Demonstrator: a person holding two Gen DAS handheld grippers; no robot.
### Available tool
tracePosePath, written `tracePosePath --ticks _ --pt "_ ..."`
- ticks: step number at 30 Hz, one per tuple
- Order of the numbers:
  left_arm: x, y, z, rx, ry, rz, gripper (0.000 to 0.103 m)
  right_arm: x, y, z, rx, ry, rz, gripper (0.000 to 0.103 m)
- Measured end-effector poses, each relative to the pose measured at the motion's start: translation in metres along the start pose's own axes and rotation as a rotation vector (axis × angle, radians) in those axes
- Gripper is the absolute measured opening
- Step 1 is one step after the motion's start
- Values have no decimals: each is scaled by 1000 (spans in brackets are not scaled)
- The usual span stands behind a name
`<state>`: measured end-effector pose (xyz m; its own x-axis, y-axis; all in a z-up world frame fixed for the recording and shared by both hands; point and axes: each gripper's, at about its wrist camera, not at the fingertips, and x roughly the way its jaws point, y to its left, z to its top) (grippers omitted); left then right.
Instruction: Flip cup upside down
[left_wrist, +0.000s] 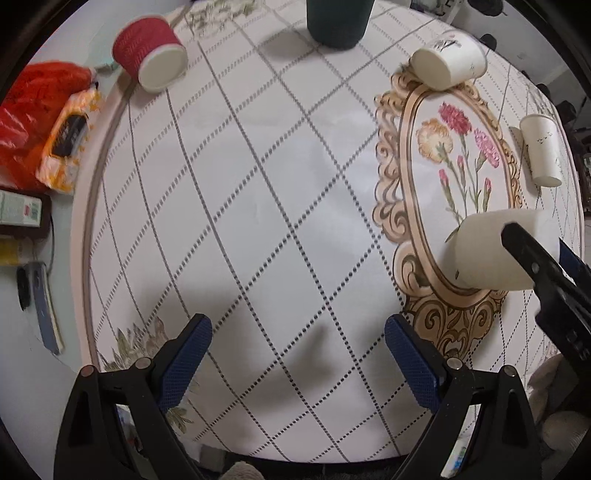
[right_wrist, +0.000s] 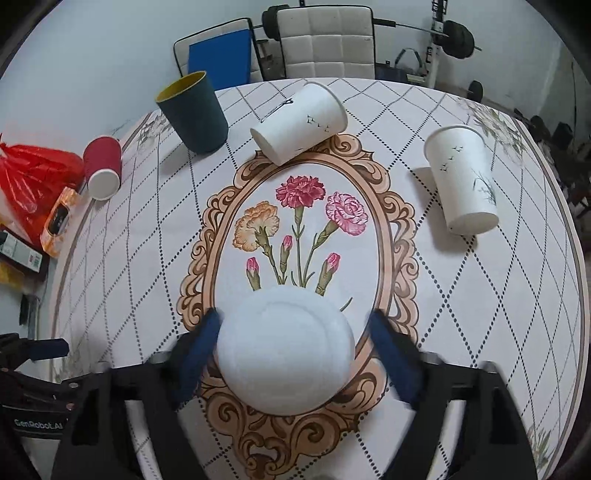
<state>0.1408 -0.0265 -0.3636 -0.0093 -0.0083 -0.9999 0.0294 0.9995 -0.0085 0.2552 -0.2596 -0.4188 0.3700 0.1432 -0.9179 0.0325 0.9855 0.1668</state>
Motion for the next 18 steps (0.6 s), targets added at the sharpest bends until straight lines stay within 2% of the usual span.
tracePosePath --ticks 3,6,9,10,12,18 --pt "-14 -3 4 30 -44 12 97 -15 1 1 24 2 -19 96" --pt "-31 -7 5 66 -93 25 98 -36 1 -3 47 -9 -79 96" --pt "-50 -11 -2 105 -140 16 98 -68 0 -11 81 -33 -189 96" --pt "-57 -11 -5 115 -153 5 98 -82 0 -16 93 -34 -253 96" --pt "-74 -14 -14 132 -188 -13 98 -101 -1 -24 130 -27 -302 96" --pt "-119 -25 -31 161 -278 -21 98 -156 -2 -47 188 -50 -352 96"
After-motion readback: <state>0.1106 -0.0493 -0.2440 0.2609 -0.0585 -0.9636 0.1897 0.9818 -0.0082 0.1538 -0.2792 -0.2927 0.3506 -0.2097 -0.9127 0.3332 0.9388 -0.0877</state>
